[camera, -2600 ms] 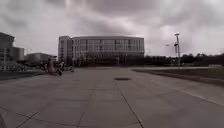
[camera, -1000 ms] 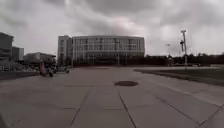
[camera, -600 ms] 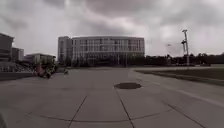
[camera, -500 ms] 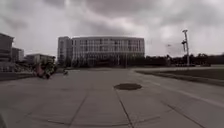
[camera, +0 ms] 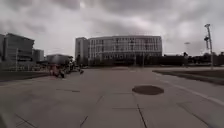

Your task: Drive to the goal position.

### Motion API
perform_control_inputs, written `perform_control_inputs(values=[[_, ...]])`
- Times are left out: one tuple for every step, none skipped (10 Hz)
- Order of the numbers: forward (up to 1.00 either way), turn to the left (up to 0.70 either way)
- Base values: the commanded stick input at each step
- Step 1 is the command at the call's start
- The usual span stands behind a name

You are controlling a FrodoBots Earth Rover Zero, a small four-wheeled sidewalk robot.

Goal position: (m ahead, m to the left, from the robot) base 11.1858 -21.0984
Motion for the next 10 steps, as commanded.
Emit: perform_control_inputs(values=[[0.7,0.0],[0.7,0.0],[0.7,0.0],[0.7,0.0],[0.7,0.0],[0.7,0.0],[0.7,0.0],[0.7,0.0],[0.7,0.0],[0.7,0.0]])
